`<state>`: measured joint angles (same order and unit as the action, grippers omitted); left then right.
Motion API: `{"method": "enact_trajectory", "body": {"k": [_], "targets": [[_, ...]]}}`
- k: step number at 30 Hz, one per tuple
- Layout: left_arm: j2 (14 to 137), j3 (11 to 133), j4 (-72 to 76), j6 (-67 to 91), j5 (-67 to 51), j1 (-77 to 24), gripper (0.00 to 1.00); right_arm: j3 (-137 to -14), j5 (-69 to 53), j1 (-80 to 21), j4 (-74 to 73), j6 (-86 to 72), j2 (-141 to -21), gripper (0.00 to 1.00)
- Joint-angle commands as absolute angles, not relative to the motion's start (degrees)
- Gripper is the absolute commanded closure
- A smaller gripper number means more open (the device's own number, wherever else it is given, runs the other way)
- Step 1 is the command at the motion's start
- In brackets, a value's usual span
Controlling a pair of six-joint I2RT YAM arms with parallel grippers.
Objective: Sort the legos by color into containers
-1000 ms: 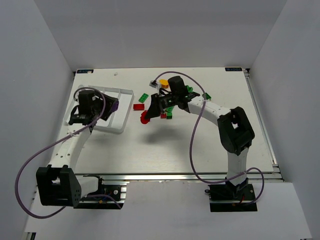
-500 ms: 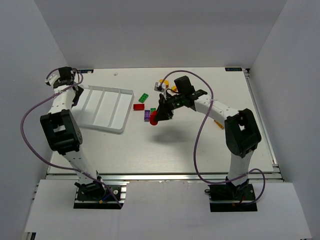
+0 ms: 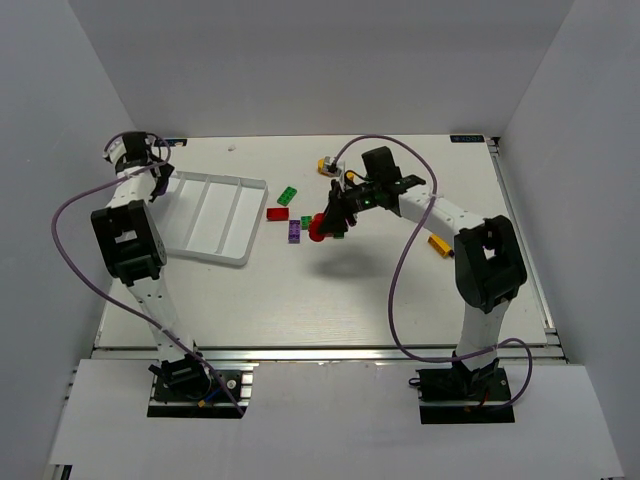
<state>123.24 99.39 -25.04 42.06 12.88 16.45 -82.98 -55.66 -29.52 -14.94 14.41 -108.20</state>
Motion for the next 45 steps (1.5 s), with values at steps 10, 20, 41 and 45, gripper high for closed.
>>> {"method": "enact_trajectory", "body": {"k": [10,20,41,45], "targets": [[131.13,115.22,-30.59,40.87,9.76,16.79,0.56,-85.25,-58.27,-26.02,-13.53,14.94,-108.37,1.00],[128.42,112.50,-29.97,39.55,7.91,16.79,0.29,-86.75,-58.45,-25.49,-13.80,15.29,-109.16,1.00],[99.10,80.63,-14.00,39.63,-10.68,16.87,0.59,-86.76,-66.09,-25.66,-22.58,33.00,-106.00,1.00],[87.39,67.70,-6.08,42.18,-18.88,16.61,0.45,-84.29,-65.22,-26.80,-22.68,38.49,-104.50,1.00]]}}
